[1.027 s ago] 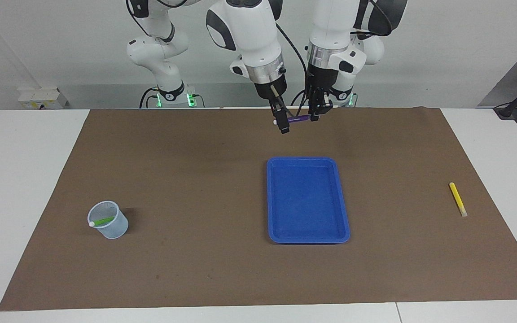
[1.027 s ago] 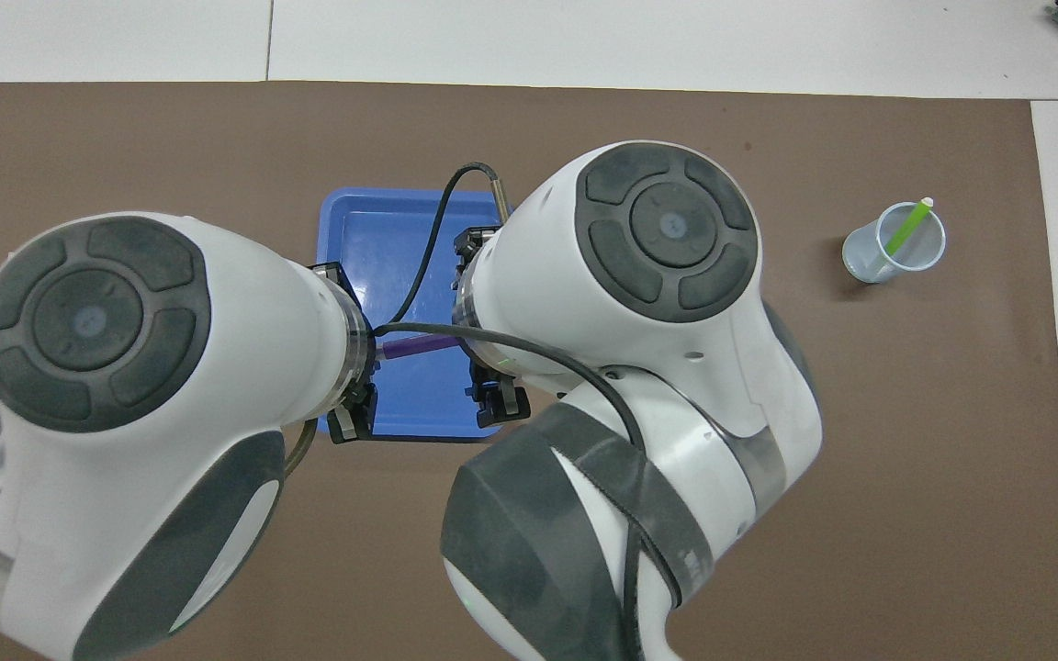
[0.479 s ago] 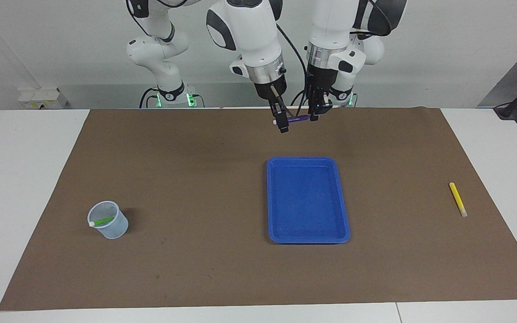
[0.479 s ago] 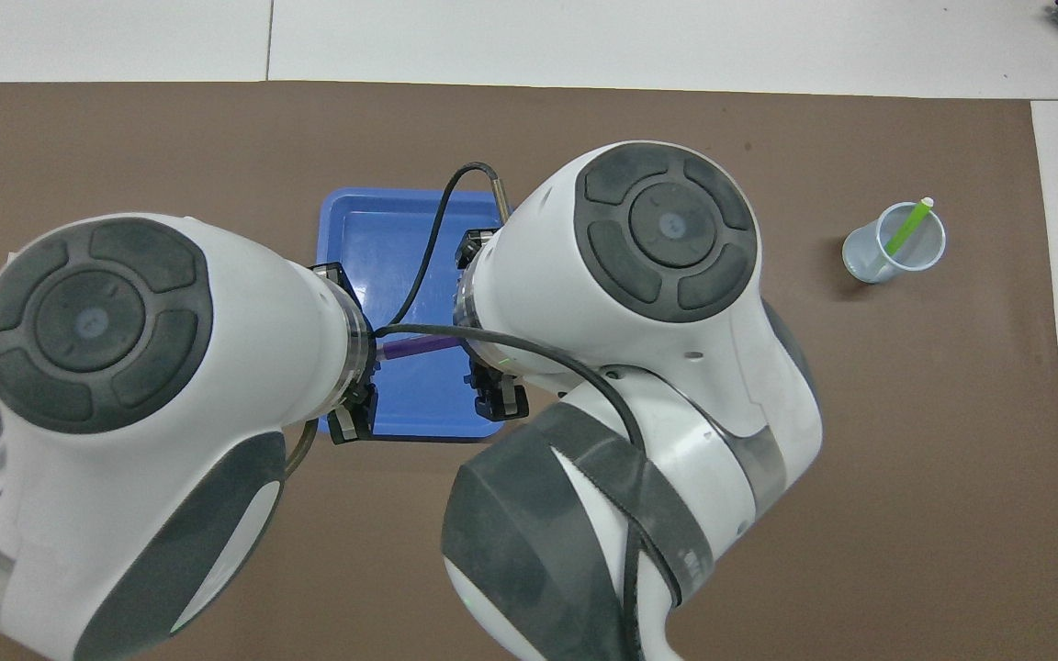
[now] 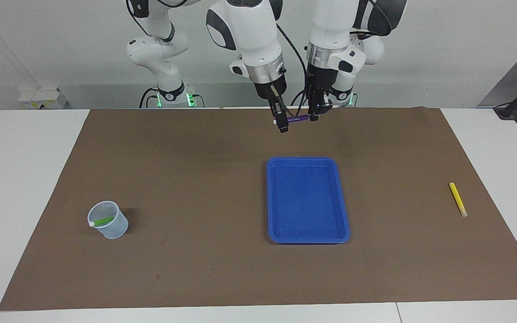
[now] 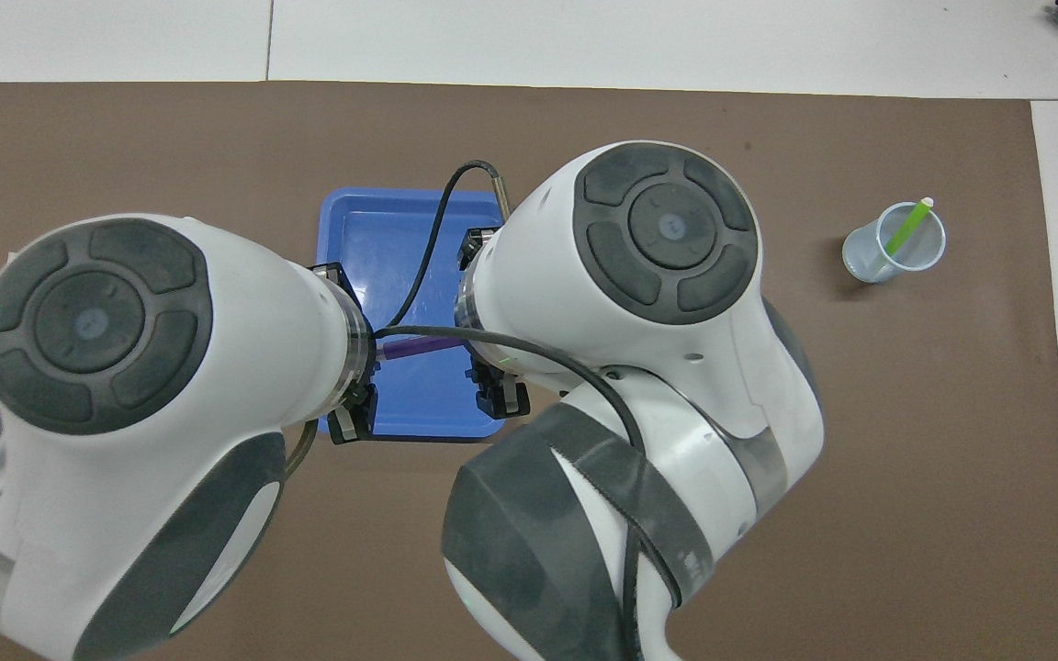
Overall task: Transfer and insert pens with both arms
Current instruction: 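Close the right gripper on the purple pen's free end, then open the left gripper and pull the pen away with the right gripper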
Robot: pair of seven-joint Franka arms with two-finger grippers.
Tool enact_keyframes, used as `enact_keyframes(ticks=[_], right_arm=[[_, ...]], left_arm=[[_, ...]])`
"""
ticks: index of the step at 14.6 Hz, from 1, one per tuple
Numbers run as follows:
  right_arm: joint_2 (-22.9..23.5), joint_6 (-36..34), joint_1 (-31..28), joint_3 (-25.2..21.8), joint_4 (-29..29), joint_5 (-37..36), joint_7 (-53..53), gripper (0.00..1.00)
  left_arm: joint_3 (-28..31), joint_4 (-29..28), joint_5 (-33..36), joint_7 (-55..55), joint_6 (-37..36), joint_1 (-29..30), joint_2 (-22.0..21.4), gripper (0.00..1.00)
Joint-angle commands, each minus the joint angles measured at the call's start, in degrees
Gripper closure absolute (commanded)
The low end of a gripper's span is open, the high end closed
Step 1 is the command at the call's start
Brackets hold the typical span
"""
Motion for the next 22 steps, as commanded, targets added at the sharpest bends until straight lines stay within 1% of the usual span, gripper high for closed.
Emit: enact_keyframes(ticks=[1, 2, 3, 4, 6, 7, 9, 11, 13, 14, 15, 16, 18, 19, 22], right_arm=[[0.31, -0.87, 0.01, -0.03, 1.14, -1.15, -1.14, 0.48], [0.31, -0.87, 0.1, -0.03, 1.14, -1.67, -1.14, 0.54], [0.31, -0.87, 0.1, 0.05, 1.14, -1.76, -1.23, 0.58], [0.31, -0.87, 0.1, 0.05, 1.14, -1.76, -1.14, 0.67], [0.22, -0.87, 0.18, 0.05, 1.14, -1.76, -1.14, 0.8], [0.14, -0.87, 0.1, -0.03, 1.14, -1.76, -1.14, 0.83], [0.13, -0.87, 0.18, 0.05, 1.14, -1.85, -1.14, 1.0], [0.13, -0.78, 0.18, -0.03, 1.14, -1.85, -1.14, 1.0], [0.13, -0.78, 0.18, -0.03, 1.14, -1.94, -1.05, 1.0], [0.13, -0.69, 0.18, -0.03, 1.14, -1.94, -1.05, 1.0], [0.13, -0.61, 0.18, -0.03, 1.14, -1.94, -1.05, 1.0], [0.13, -0.43, 0.18, 0.05, 1.14, -1.94, -1.05, 1.0], [0.13, -0.17, 0.18, -0.03, 1.14, -1.94, -1.05, 1.0], [0.13, -0.08, 0.18, 0.05, 1.14, -2.29, -1.05, 1.0], [0.13, 0.01, 0.18, 0.05, 1.05, -2.73, -1.05, 1.0]], left_arm=[[0.25, -2.28, 1.23, -0.96, 0.92, -0.71, -1.94, 1.0], [0.25, -2.28, 1.23, -0.96, 1.0, -0.71, -1.94, 1.0], [0.25, -2.28, 1.14, -0.96, 1.0, -0.71, -1.94, 1.0], [0.25, -2.28, 1.23, -0.87, 1.0, -0.71, -1.86, 1.0], [0.25, -2.28, 1.14, -0.87, 1.0, -0.7, -1.94, 1.0], [0.25, -2.28, 1.14, -0.87, 1.0, -0.62, -1.94, 1.0], [0.26, -2.28, 1.14, -0.87, 1.0, -0.62, -1.94, 1.0], [0.25, -2.28, 1.14, -0.78, 1.0, -0.62, -1.94, 1.0], [0.25, -2.28, 1.14, -0.43, 1.0, -0.62, -1.94, 0.96], [0.25, -2.28, 1.14, -0.43, 1.0, -0.62, -1.94, 0.9], [0.25, -2.28, 1.23, -0.43, 1.0, -0.62, -1.94, 0.68], [0.25, -2.28, 1.23, -0.34, 1.0, -0.62, -1.94, 0.18], [0.25, -2.2, 1.23, -0.34, 0.74, -0.62, -1.94, 0.03], [0.25, -2.2, 1.23, -0.25, 0.74, -0.62, -1.86, 0.0], [0.25, -2.2, 1.23, -0.25, 0.57, -0.62, -1.94, 0.0]])
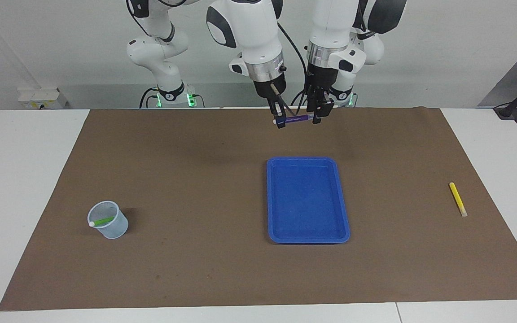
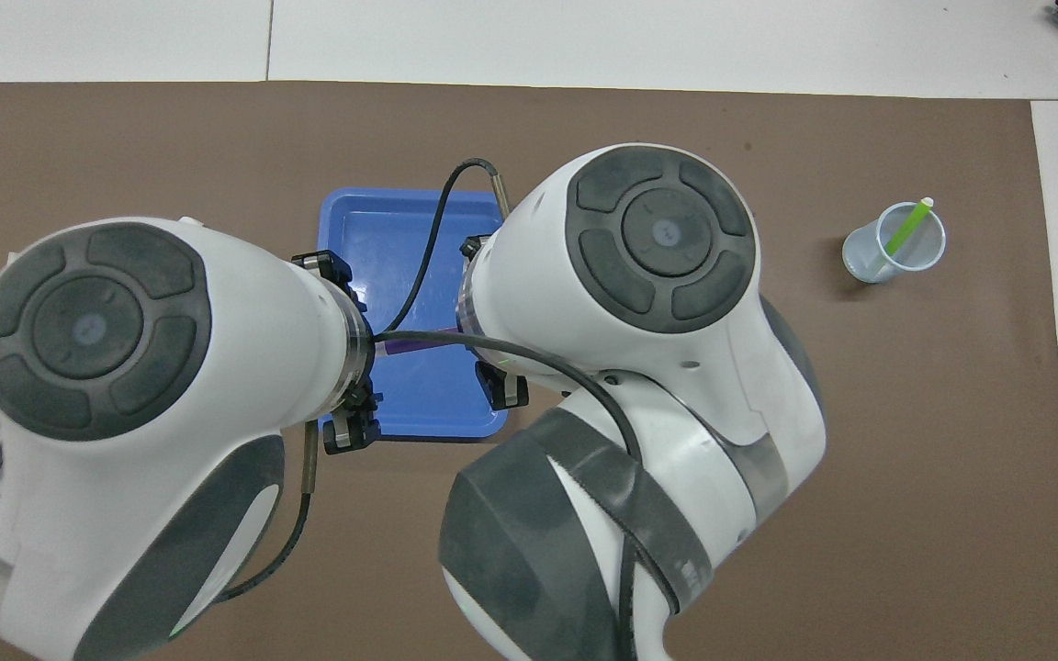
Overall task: Transfer and insert pens with both arms
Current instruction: 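Open the left gripper and pull the pen away with the right gripper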
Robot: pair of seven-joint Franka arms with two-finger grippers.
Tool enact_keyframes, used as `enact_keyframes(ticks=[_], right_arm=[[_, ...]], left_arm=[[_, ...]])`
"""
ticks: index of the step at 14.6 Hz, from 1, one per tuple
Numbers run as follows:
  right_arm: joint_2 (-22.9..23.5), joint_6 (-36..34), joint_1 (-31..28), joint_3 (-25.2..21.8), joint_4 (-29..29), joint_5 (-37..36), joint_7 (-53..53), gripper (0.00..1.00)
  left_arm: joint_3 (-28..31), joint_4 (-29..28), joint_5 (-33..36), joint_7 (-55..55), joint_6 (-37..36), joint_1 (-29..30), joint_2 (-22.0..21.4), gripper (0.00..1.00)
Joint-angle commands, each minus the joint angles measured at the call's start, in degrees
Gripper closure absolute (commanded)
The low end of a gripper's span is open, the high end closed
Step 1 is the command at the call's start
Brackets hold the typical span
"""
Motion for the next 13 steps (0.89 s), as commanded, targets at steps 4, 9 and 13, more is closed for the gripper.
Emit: enact_keyframes(ticks=[4, 9, 13], right_arm=[[-0.09, 0.31, -0.09, 0.06, -0.44, -4.94, -4.0, 1.0], [-2.81, 0.66, -2.63, -0.2, -6.58, -10.83, -15.23, 1.0], [-5.18, 6.88, -5.27, -0.2, -12.99, -17.78, -23.15, 1.0]], left_arm=[[0.28, -2.03, 0.8, 1.38, -0.08, -0.09, -1.74, 0.0], [0.81, -2.03, 0.71, 13.21, -1.4, 2.54, -2.88, 0.0], [0.9, -2.03, 0.54, 25.69, -2.8, 6.24, -3.32, 0.0]])
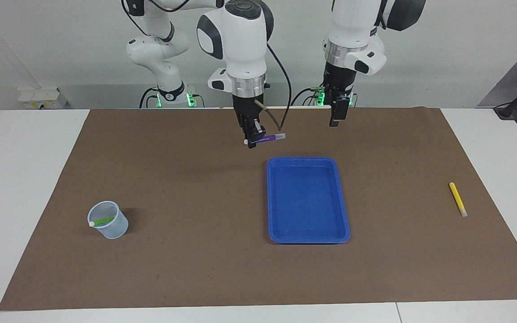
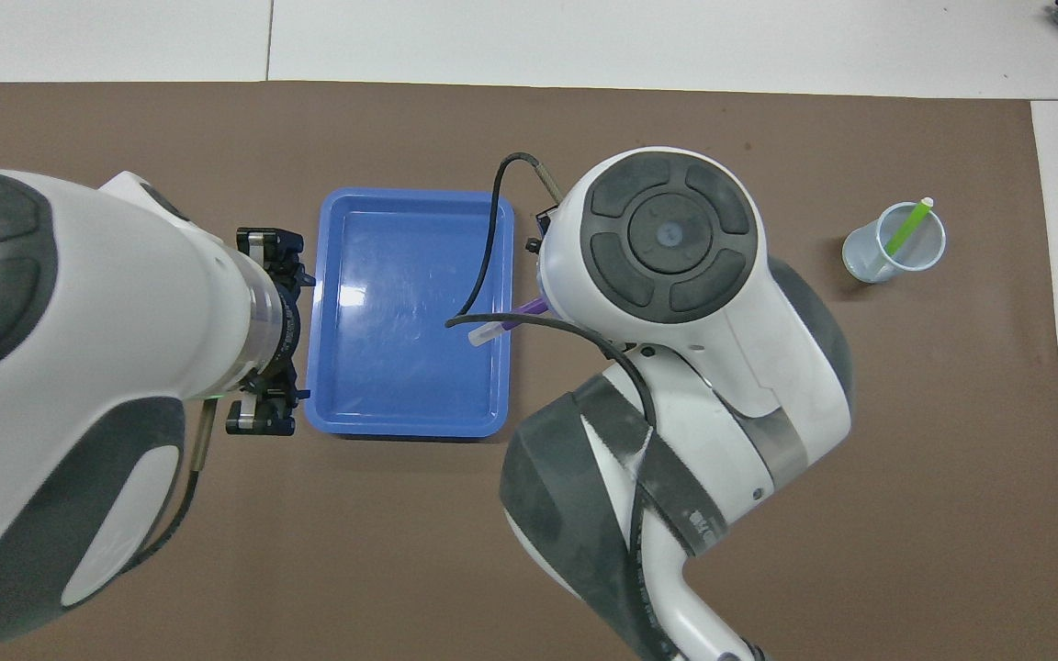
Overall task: Transfer and insert pens with both arms
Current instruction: 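Open the left gripper and pull the pen away with the right gripper, then carry the purple pen to the white cup while the left gripper retreats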
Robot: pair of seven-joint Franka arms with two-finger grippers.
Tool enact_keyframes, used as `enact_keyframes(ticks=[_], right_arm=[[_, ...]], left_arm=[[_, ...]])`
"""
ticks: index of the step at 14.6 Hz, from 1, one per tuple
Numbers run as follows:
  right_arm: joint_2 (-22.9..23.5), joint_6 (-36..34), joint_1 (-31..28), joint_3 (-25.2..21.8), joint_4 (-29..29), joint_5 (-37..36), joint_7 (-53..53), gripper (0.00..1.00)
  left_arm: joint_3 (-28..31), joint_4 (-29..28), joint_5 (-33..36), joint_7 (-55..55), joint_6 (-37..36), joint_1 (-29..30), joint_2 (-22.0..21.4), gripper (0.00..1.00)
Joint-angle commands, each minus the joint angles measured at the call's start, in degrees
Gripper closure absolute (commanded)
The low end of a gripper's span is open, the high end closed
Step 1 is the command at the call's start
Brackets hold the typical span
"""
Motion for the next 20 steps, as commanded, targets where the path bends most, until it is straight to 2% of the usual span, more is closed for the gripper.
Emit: enact_keyframes(ticks=[1, 5, 7, 13, 15, 17, 20], right_arm=[[-4.18, 6.59, -2.95, 0.47, -8.48, -3.5, -6.62, 1.0], [-5.94, 14.68, -8.31, 0.47, -15.35, -5.7, -20.24, 1.0], [-6.21, 17.94, -12.35, 0.47, -17.11, -7.54, -27.45, 1.0], [-5.07, 30.06, -21.67, 0.47, -19.58, -12.28, -48.19, 1.0], [-4.02, 35.68, -25.18, 0.47, -19.84, -15.71, -54.17, 1.0], [-2.78, 41.04, -28.09, 0.47, -20.28, -16.17, -59.62, 1.0], [-0.85, 48.95, -32.04, 0.47, -21.42, -17.04, -67.79, 1.0]], left_arm=[[-0.18, -1.99, 0.18, 10.02, -1.53, 2.82, -2.17, 0.0], [-0.18, -1.99, 0.0, 23.29, -1.53, 7.83, -2.17, 0.0], [-0.18, -2.08, -0.26, 33.82, -1.53, 10.81, -2.08, 0.0], [-0.18, -1.91, -2.37, 65.99, -2.94, 21.01, -2.08, 0.0], [-0.09, -1.99, -2.37, 76.98, -4.07, 23.3, -2.17, 0.0], [-0.18, -2.08, -2.37, 87.7, -5.92, 26.2, -2.43, 0.0], [-0.09, -2.34, -2.37, 98.18, -7.25, 29.45, -2.78, 0.0]])
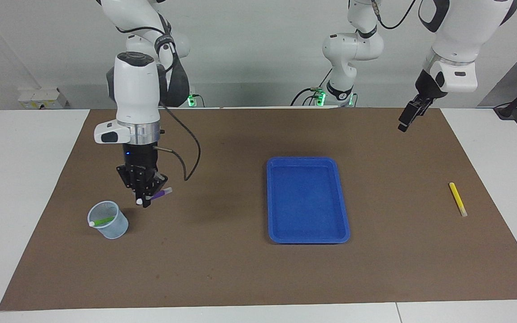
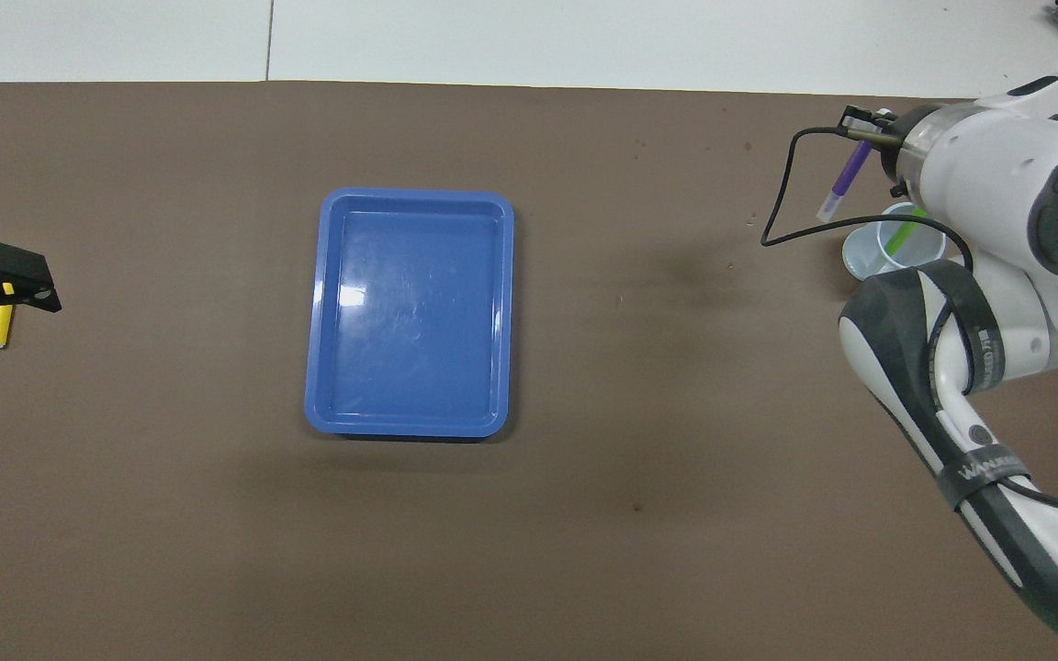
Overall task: Transfer and insert pens with both arms
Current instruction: 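Carry the purple pen to the white cup while the left gripper retreats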
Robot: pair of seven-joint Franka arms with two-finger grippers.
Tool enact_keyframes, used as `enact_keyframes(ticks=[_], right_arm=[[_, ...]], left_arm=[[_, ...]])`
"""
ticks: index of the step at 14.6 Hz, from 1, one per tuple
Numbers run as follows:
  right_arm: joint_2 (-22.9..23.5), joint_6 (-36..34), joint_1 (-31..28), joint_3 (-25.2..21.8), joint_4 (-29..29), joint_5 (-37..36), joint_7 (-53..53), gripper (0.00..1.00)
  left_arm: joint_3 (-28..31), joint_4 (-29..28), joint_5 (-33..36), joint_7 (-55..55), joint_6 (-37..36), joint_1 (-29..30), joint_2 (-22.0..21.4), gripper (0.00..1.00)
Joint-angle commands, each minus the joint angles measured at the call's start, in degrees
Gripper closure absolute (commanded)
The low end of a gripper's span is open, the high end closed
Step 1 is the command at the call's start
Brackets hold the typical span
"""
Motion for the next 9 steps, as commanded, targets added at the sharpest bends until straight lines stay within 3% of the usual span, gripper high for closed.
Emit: enact_keyframes(ticks=[1, 3, 9], right_arm=[[1.4, 7.94, -3.95, 0.8, -1.68, -2.31, -6.74, 1.0], [2.11, 12.25, -5.45, 0.8, -3.26, -2.32, -8.34, 1.0], [3.78, 23.16, -9.4, 0.8, -7.39, -6.71, -13.0, 1.0]], left_arm=[[-0.53, -2.63, -0.82, 9.27, -0.46, 3.49, -2.27, 0.0], [-0.53, -2.98, -0.82, 18.57, 0.33, 6.99, -2.36, 0.0], [-0.53, -5.62, -1.0, 24.93, 6.74, 11.4, -1.39, 0.0]])
